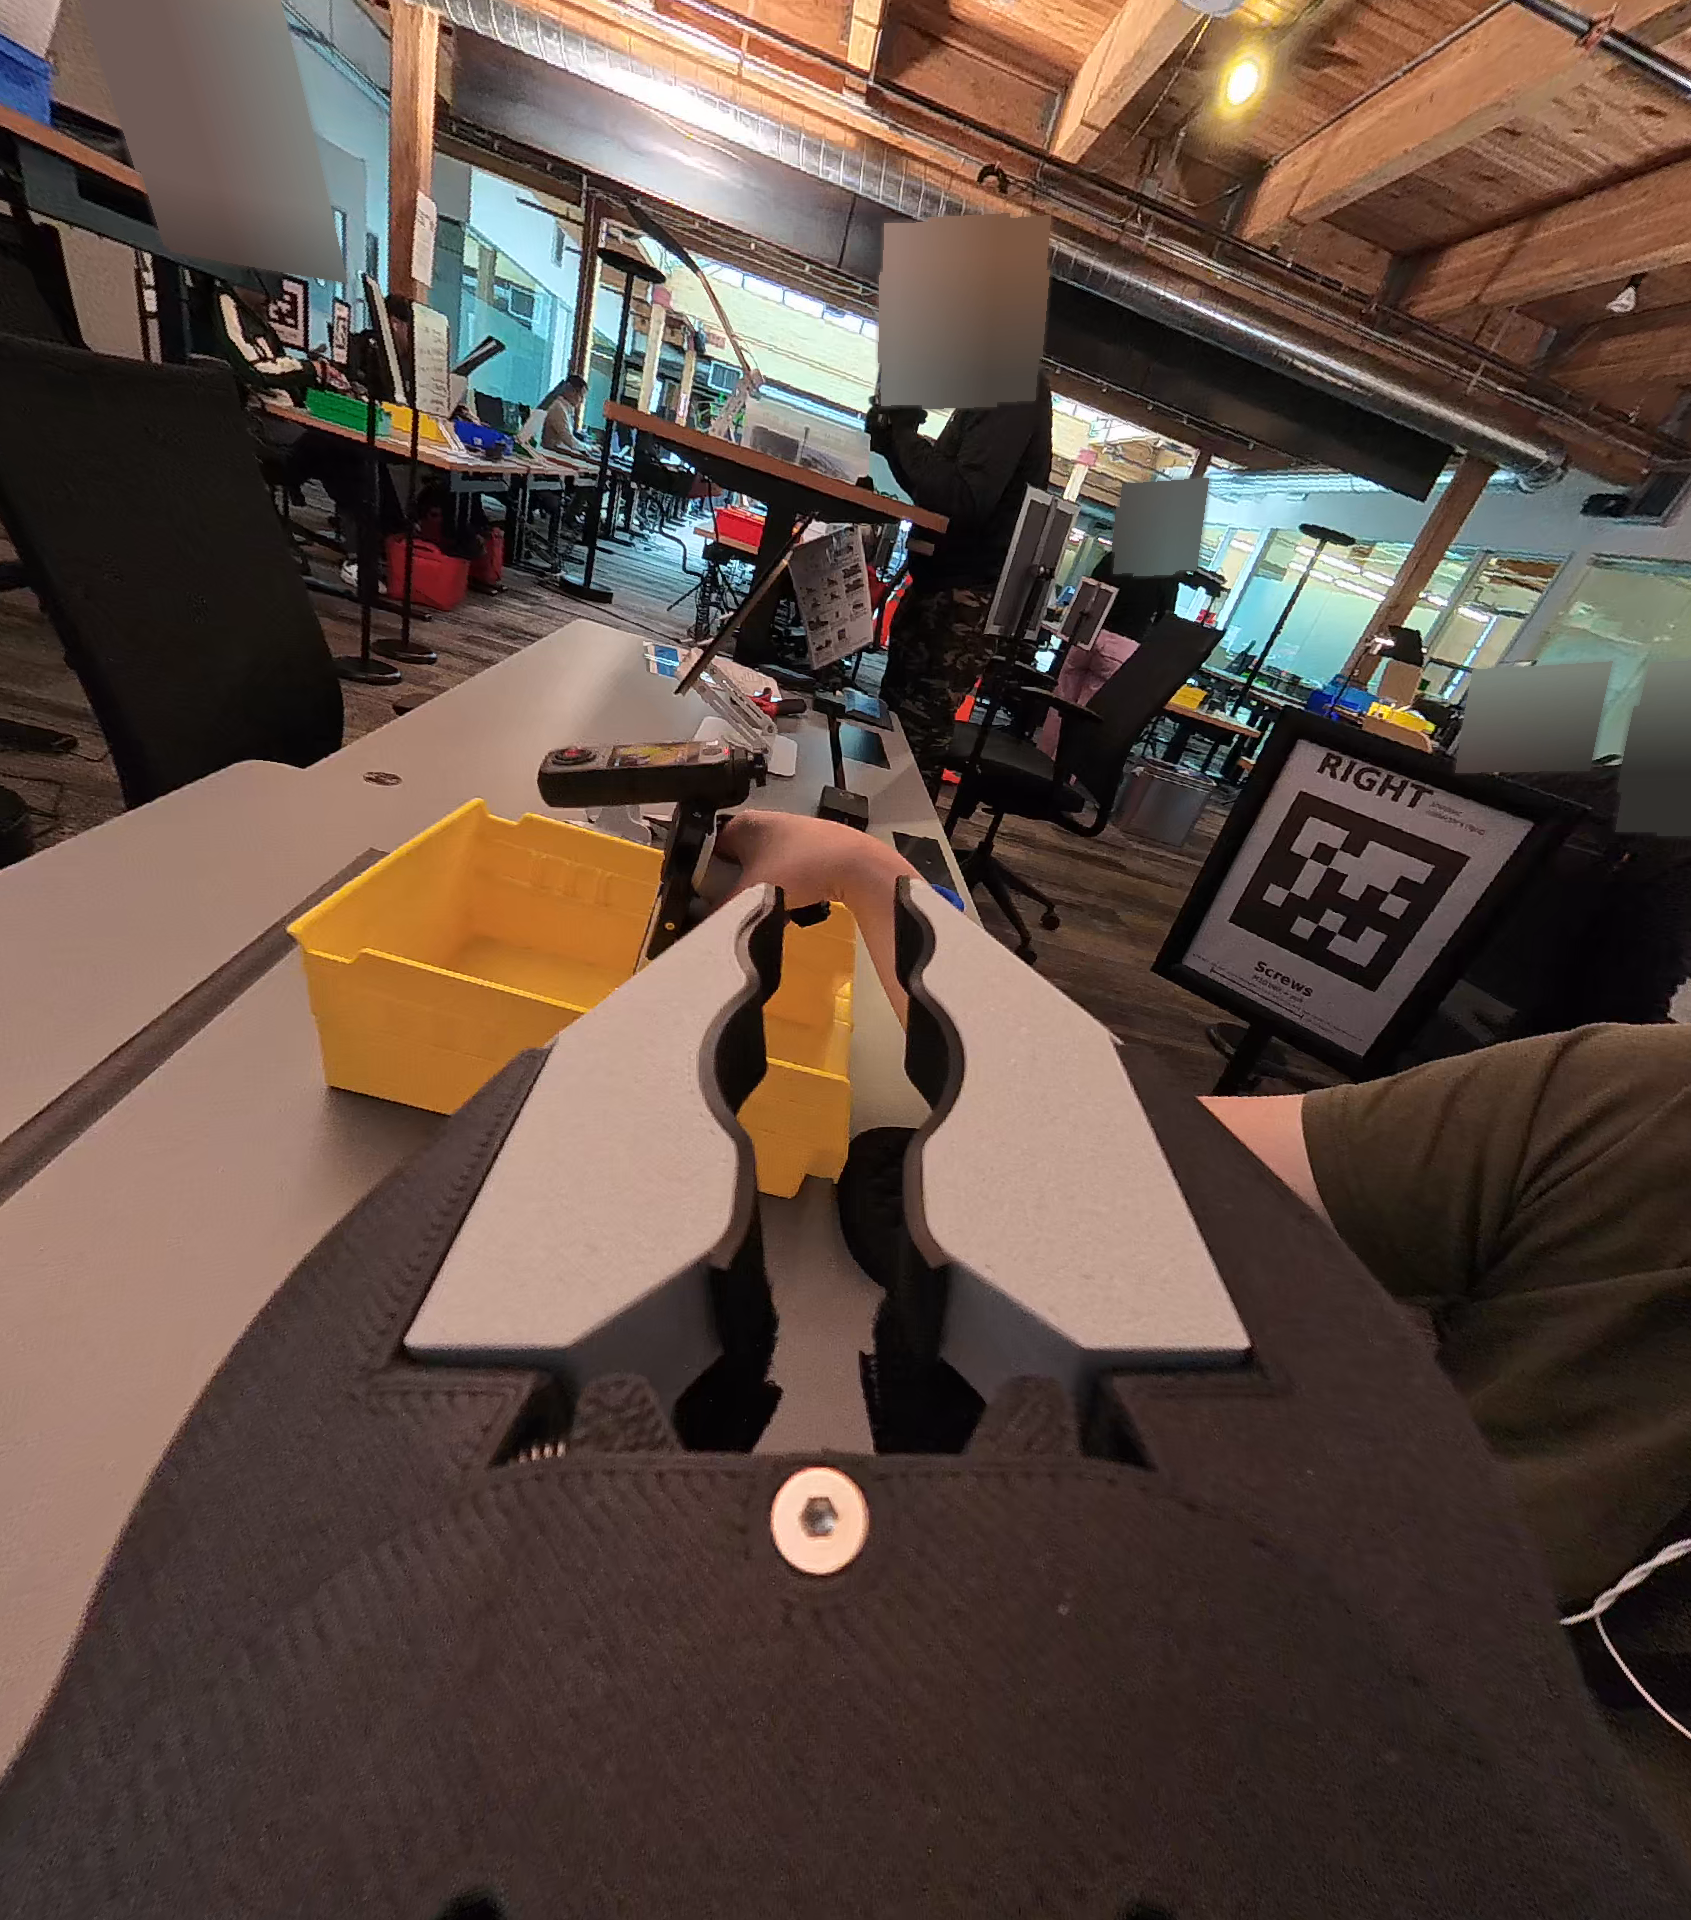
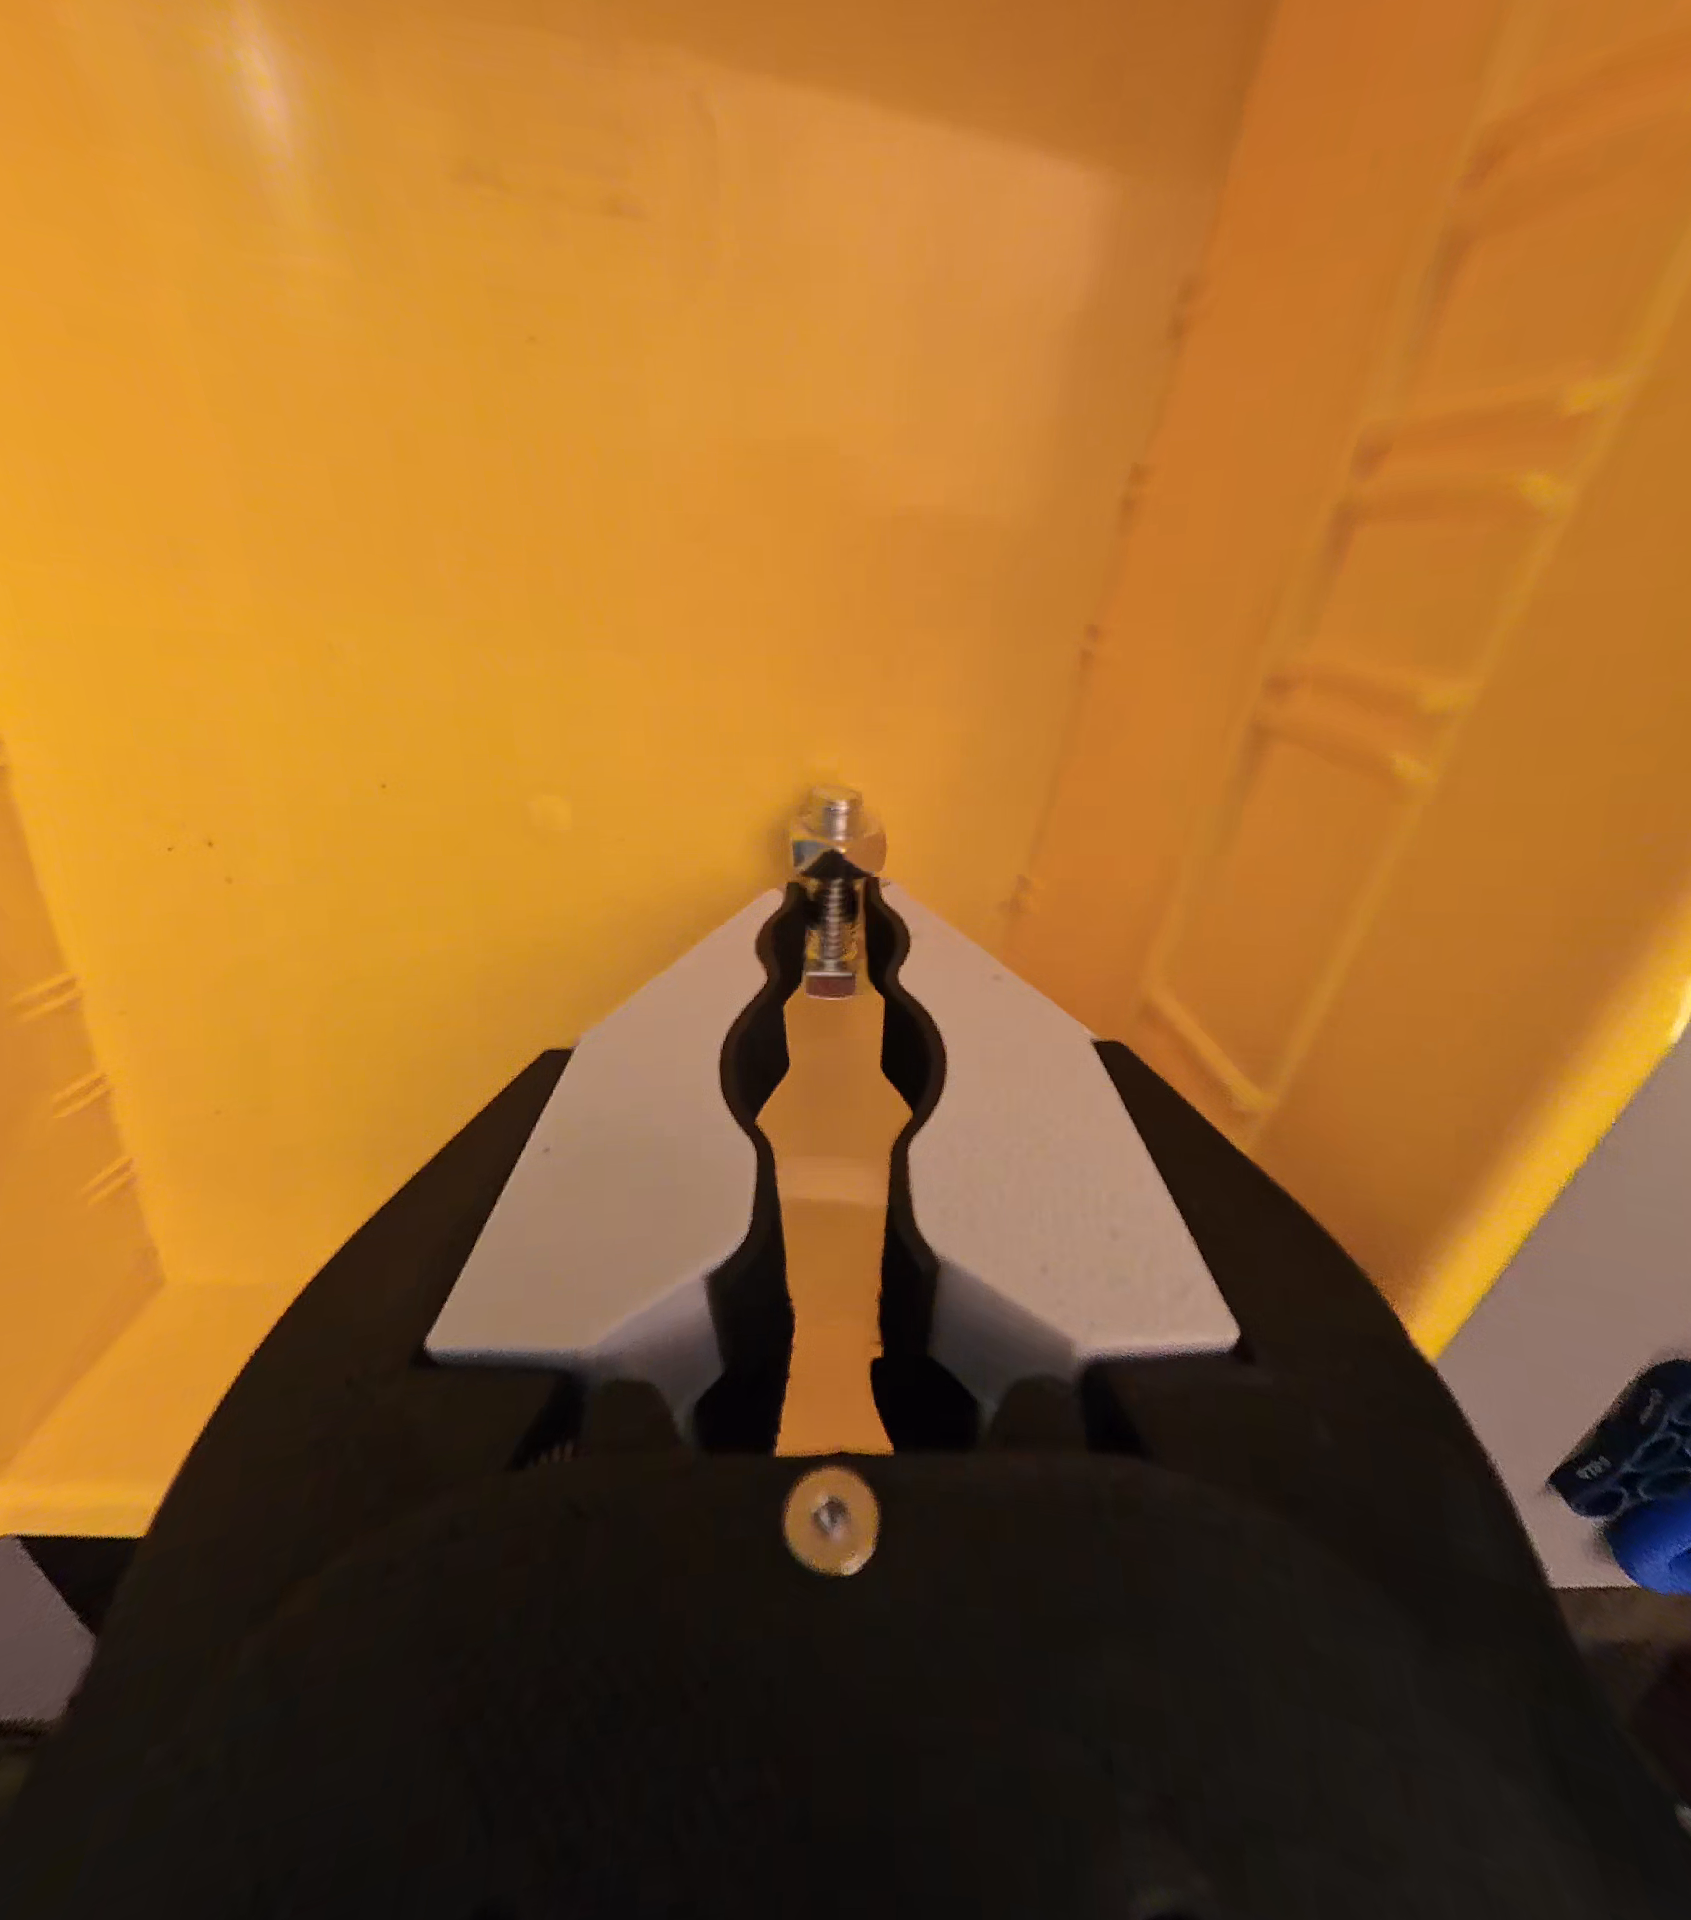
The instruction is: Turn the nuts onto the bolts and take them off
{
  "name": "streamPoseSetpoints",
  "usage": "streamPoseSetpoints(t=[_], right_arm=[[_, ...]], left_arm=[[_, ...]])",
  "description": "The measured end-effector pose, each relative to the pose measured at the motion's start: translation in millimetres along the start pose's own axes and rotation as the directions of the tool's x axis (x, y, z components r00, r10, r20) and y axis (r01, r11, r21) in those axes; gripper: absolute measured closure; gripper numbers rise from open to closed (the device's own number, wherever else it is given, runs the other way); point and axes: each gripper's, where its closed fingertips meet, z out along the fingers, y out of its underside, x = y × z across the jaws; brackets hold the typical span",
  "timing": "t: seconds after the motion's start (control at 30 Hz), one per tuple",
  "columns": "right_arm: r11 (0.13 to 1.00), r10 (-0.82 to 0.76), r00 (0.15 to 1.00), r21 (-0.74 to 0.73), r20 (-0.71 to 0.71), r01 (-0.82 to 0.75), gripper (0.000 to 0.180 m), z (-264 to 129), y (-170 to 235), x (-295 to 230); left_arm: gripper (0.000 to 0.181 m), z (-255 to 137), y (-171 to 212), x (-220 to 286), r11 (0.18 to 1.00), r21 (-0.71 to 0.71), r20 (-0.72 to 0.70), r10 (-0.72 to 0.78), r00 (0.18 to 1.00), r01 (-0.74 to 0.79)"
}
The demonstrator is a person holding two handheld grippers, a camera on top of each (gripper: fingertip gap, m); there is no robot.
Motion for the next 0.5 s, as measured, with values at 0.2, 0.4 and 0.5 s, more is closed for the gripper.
streamPoseSetpoints(t=[0.2, 0.4, 0.5], right_arm=[[0.997, 0.013, 1.0, 0.076, -0.011, -0.012, 0.162, -18.0, -9.4, 1.6], [0.936, -0.081, 0.996, 0.341, -0.037, 0.089, 0.159, -78.2, -40.8, -17.4], [0.858, -0.097, 0.992, 0.499, -0.08, 0.124, 0.159, -117.0, -59.7, -27.2]], left_arm=[[0.154, -19.6, -12.7, -3.9, 0.998, -0.005, 0.083, 0.055, 0.995, -0.055], [0.145, -97.6, -38.3, -29.2, 0.97, -0.121, 0.444, 0.243, 0.863, -0.211], [0.136, -153.6, -31.4, -43.9, 0.954, -0.254, 0.612, 0.285, 0.738, -0.158]])
